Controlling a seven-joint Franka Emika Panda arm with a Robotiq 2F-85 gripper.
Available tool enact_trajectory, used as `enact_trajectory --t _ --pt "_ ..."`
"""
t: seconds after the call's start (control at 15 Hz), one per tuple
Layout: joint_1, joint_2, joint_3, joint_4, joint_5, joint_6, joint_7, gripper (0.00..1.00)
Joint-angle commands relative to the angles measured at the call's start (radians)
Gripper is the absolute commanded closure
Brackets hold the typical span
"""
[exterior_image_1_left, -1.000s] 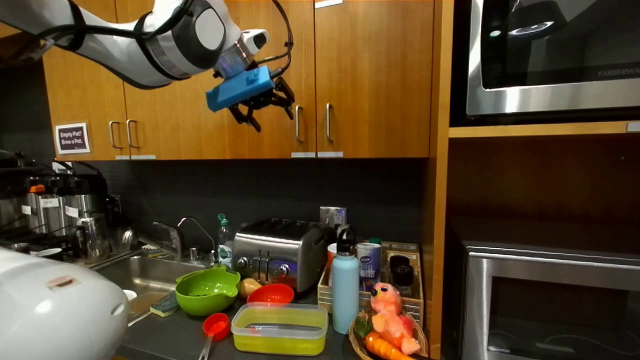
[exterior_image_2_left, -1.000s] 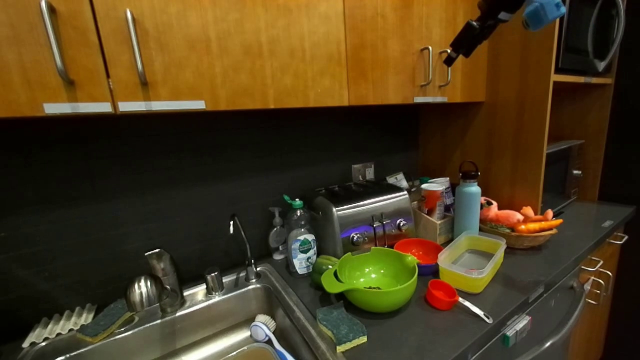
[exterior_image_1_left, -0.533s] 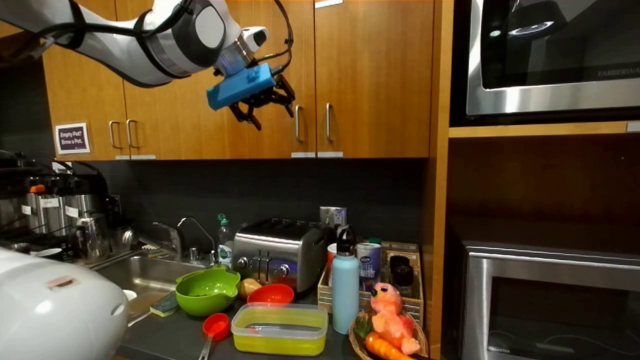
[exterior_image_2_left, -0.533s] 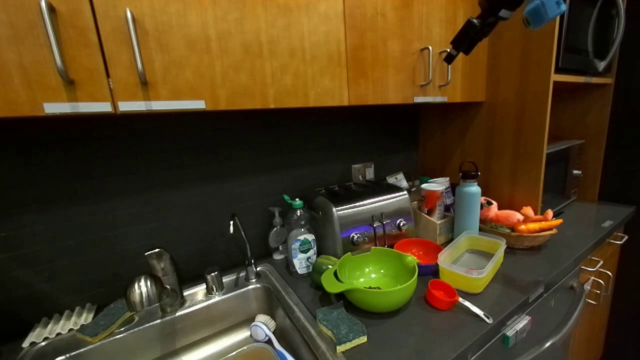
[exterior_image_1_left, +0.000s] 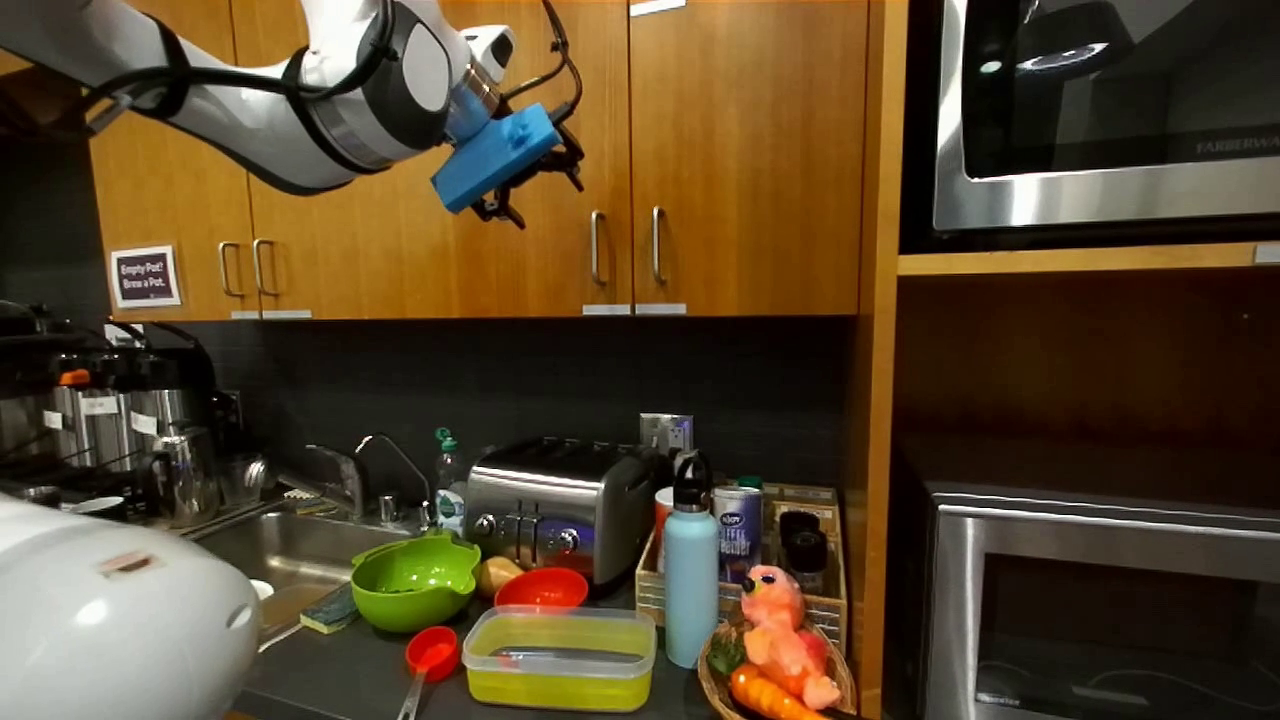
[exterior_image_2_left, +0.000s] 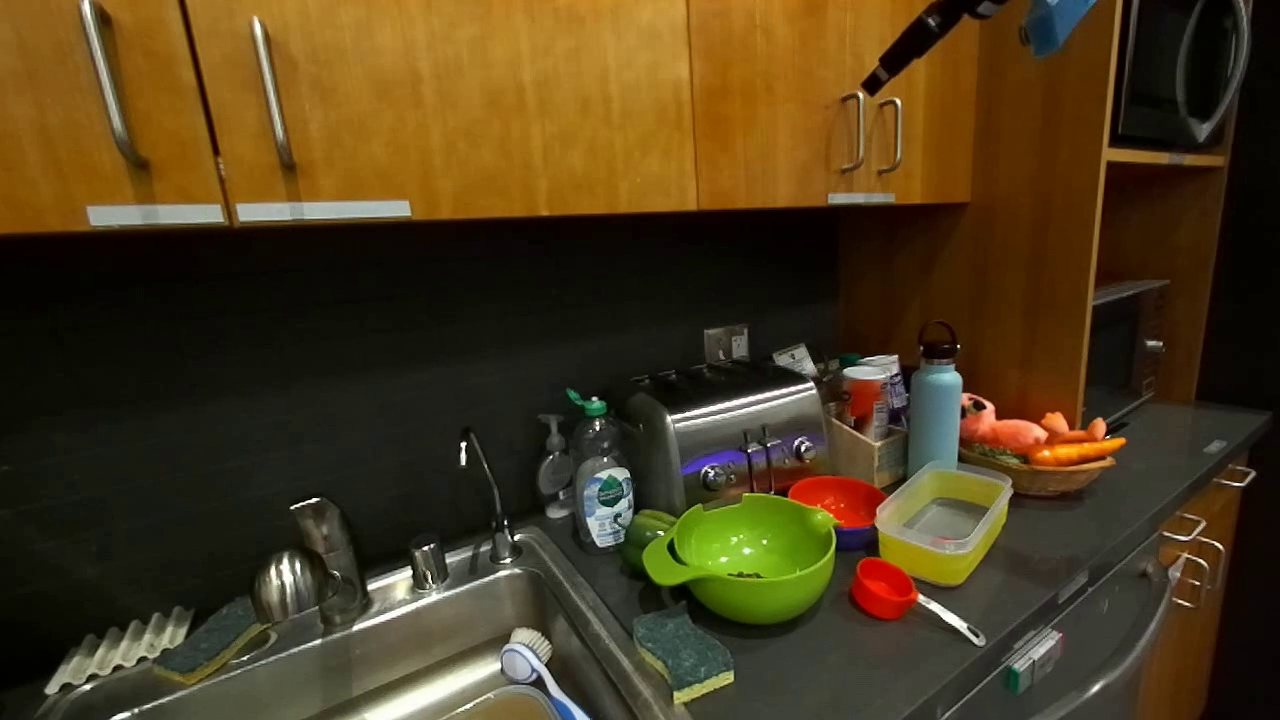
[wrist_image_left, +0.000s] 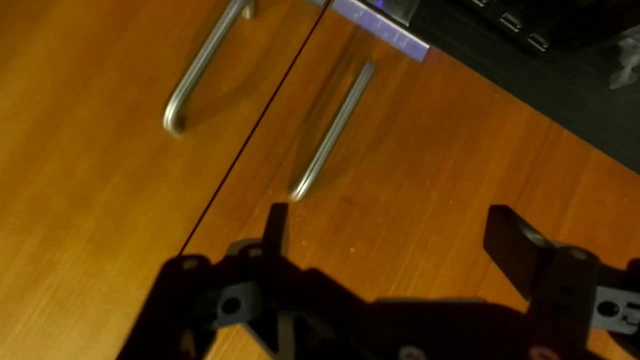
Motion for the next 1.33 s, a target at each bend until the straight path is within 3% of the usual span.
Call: enact_trajectory --t 0.0,0.2,0.4,0.87,1.27 --pt "-0.099 -0.022 0.014 -0.028 -0.085 0.083 -0.005 0.0" --pt "-0.193 -0.037 0.03 -0.038 -0.13 0.122 0.034 0.0" --pt "-0.238 -0.028 0.059 -0.042 -0.103 0.155 0.098 0.0" --pt "-0.266 -0.013 0.154 -0.05 -0.033 0.171 0.3 0.0" --pt "-0.272 -0.018 0.17 -0.098 0.034 0.168 0.401 0.0"
